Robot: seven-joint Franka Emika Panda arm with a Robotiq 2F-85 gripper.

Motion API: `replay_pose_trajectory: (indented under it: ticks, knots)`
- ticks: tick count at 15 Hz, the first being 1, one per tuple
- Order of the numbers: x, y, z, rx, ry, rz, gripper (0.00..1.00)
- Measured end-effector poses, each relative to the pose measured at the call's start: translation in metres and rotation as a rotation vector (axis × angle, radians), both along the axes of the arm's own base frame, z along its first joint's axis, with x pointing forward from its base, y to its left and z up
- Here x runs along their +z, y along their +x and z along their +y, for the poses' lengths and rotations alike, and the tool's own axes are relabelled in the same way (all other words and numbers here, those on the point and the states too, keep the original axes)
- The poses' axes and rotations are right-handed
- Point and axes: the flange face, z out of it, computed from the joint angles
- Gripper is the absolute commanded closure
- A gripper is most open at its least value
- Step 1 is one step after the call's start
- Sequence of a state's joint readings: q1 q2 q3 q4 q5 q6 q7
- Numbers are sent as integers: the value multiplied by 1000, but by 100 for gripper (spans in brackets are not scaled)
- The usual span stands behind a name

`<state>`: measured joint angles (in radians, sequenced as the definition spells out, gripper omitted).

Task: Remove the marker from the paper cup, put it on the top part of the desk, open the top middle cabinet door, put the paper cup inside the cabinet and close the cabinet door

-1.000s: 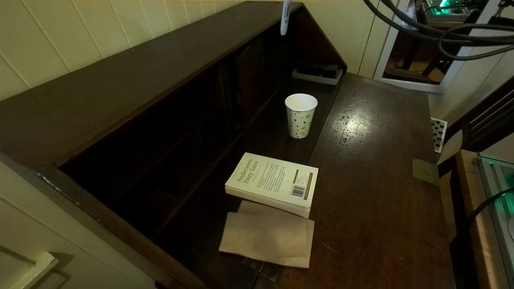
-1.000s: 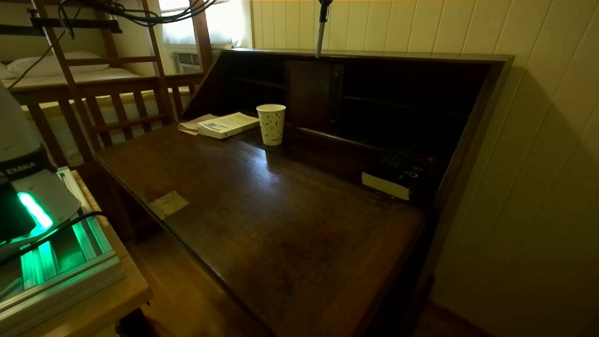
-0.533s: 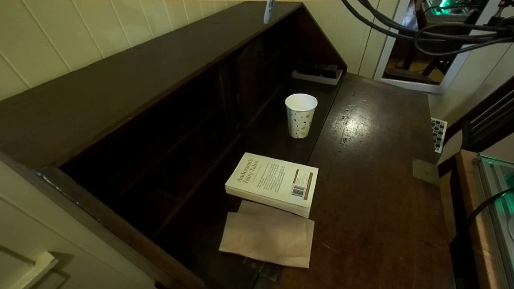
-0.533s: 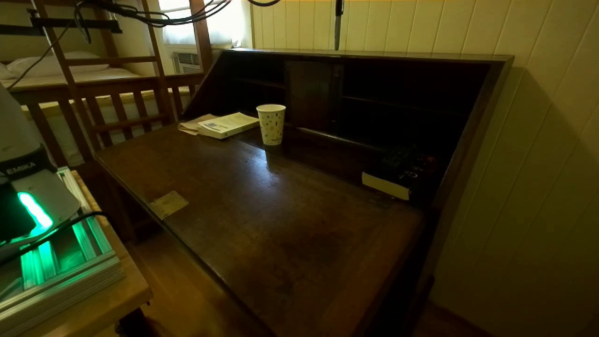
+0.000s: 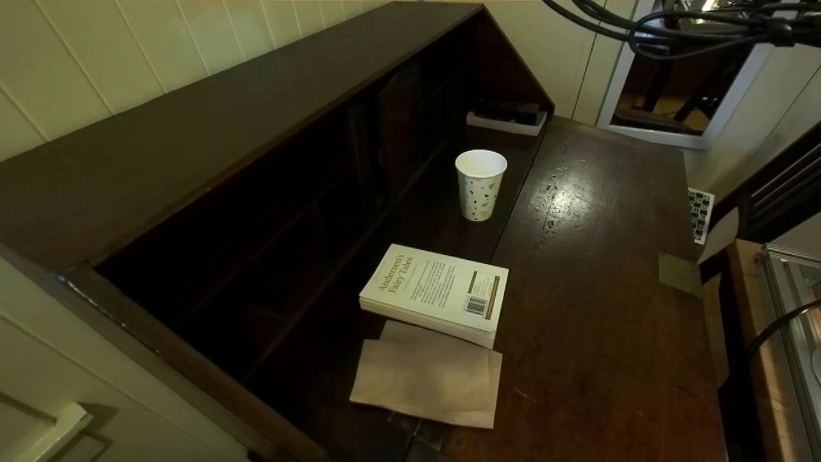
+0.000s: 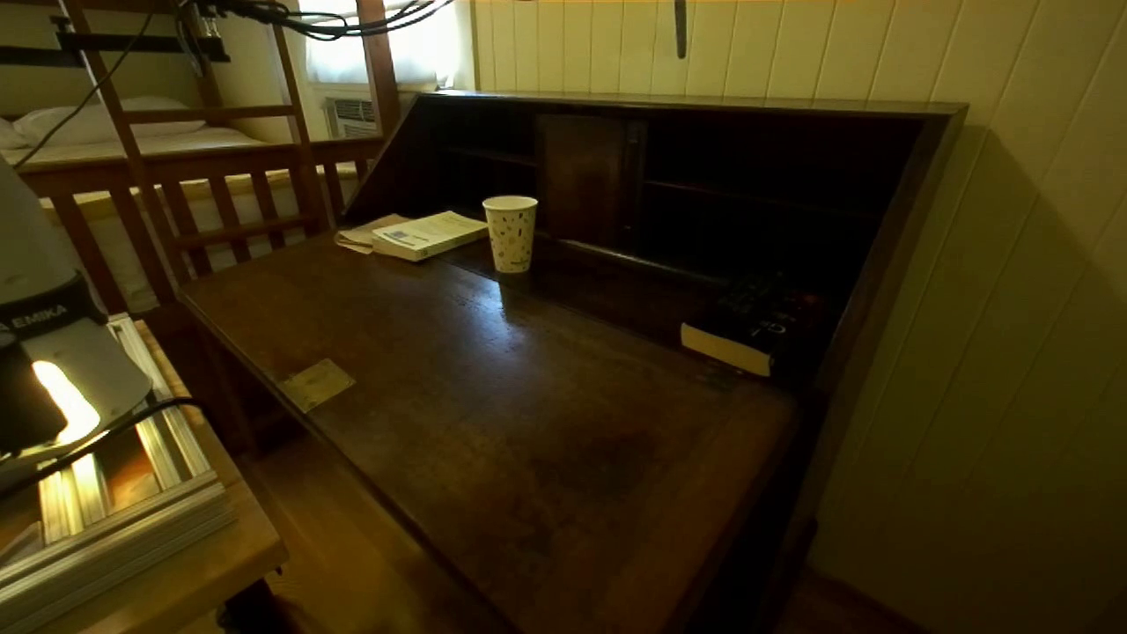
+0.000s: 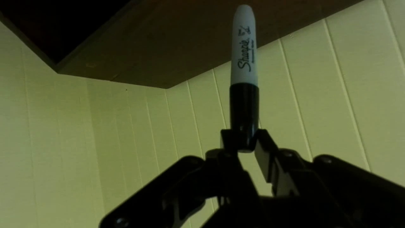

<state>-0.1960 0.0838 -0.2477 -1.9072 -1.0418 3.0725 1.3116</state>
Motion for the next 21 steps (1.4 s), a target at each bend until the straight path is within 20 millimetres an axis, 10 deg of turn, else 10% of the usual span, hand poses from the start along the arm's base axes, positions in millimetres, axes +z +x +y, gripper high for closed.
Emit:
replay_pose_trajectory:
  ticks: [3,4,21]
  knots:
    - [-8,9,8,1,-32,2,94]
    - [-14,12,12,7,-46,14,78]
    - [-40,35,28,38,-126,77,94]
